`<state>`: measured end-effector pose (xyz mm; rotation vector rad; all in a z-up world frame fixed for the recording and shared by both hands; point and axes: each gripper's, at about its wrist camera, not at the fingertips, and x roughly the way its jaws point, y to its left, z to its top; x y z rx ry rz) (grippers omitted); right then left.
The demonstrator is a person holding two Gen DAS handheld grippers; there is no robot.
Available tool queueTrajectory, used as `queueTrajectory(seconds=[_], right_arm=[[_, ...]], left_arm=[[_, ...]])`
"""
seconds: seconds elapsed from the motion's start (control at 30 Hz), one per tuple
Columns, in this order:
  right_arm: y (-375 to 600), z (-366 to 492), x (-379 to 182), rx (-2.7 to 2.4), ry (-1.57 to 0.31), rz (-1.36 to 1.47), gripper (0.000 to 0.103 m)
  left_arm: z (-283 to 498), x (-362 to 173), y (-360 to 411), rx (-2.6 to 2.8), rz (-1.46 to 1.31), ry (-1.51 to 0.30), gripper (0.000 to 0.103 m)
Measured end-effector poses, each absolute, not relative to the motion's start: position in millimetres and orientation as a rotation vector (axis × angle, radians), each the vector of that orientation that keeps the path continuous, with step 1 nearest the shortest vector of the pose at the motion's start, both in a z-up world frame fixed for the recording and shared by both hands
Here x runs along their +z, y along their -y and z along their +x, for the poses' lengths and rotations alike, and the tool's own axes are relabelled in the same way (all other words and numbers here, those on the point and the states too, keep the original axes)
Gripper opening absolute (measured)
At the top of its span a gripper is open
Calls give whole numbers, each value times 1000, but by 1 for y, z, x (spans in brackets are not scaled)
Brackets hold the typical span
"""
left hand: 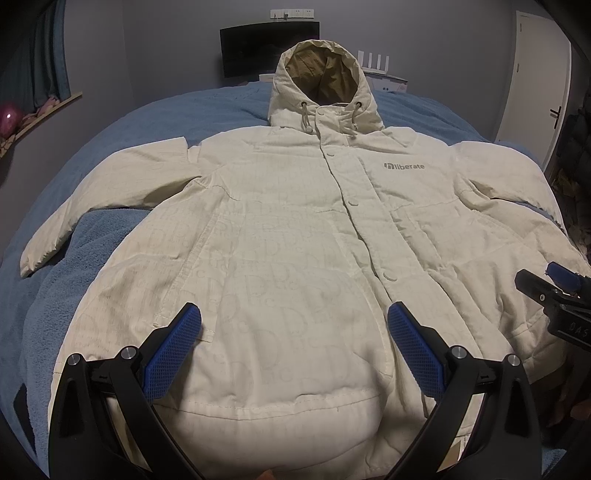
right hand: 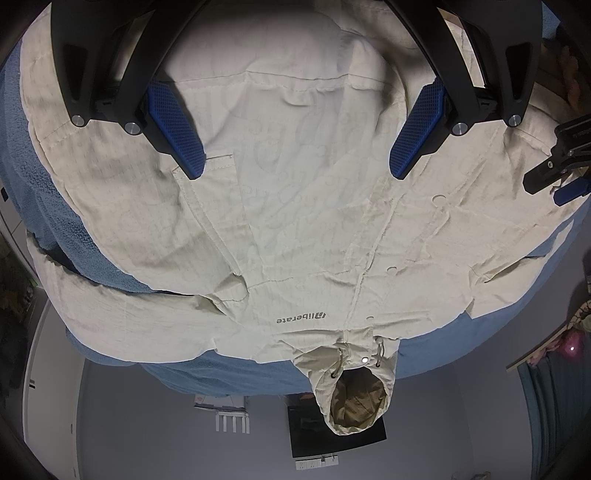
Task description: Fold large clothes
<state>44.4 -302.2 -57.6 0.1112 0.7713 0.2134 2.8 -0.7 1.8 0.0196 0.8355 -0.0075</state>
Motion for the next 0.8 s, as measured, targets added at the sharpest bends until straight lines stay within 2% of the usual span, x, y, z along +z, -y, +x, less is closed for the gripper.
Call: queueTrajectory(seconds=[0.4, 0.53, 0.8], right_arm=[[313, 29, -20, 229, -670, 146, 97], [321, 28, 7, 122, -585, 92, 97], [326, 57, 30, 31, -581, -88, 97]], left_arm=[[-1, 8, -2, -28, -13, -824, 97], [4, 26, -5, -70, -65, -813, 97], [28, 71, 1, -37, 0, -744, 97]])
